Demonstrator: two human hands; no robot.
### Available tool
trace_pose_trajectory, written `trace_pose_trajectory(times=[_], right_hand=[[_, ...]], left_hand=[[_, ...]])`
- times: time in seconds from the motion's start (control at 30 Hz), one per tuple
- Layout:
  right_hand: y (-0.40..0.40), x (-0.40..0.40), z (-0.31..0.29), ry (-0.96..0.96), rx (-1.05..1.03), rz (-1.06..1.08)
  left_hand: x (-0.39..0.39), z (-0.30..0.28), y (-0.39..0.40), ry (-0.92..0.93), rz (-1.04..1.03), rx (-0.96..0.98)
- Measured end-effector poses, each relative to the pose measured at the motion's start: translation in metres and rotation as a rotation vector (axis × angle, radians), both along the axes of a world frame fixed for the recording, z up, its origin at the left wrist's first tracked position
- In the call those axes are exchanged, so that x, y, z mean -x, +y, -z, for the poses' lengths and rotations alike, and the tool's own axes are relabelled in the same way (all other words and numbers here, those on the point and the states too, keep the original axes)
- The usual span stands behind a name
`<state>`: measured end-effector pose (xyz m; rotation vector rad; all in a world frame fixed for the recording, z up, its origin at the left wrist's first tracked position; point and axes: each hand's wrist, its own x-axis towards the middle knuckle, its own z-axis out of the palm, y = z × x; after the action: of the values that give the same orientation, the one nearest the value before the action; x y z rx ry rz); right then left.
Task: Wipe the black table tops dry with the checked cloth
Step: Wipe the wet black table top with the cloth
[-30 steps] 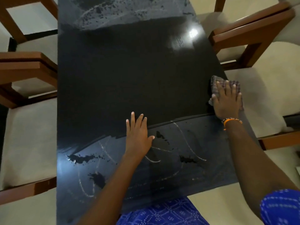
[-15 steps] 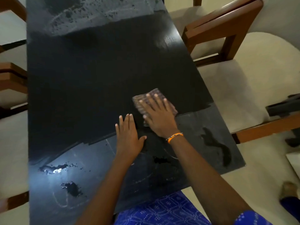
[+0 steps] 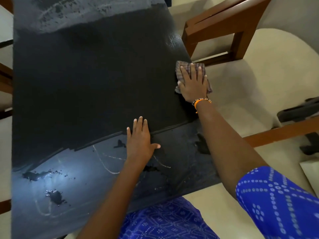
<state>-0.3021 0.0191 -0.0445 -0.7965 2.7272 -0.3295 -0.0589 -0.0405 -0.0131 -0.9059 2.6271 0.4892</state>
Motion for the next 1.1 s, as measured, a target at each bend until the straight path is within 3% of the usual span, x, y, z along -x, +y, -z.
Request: trace_pose_trajectory(times=[0.17, 0.47, 0.63, 0.9, 1.0, 1.1], right_hand=[[0.041, -0.023, 0.003, 0.049, 0.063, -0.066], [0.132, -0.127, 0.005, 0.105, -0.033, 0.114], [0.092, -0.157, 0.007, 0.142, -0.089, 0.157], [-0.056, -0.282, 0.006, 0.068, 0.009, -0.286], [-0.077, -0.301, 0.004, 0.057, 0.055, -0.371], [-0.065, -0.284, 0.002, 0.175, 0.061, -0.420]], left_hand=[[0.002, 0.000, 0.001, 0.000, -0.006, 0.012], [-0.009, 0.005, -0.006, 0.103, 0.059, 0.021], [-0.040, 0.003, -0.016, 0.266, 0.053, -0.067], [-0.129, 0.000, -0.077, 0.239, -0.161, -0.075], [-0.148, 0.000, -0.091, 0.253, -0.237, -0.093], [-0.156, 0.001, -0.096, 0.251, -0.210, -0.092]])
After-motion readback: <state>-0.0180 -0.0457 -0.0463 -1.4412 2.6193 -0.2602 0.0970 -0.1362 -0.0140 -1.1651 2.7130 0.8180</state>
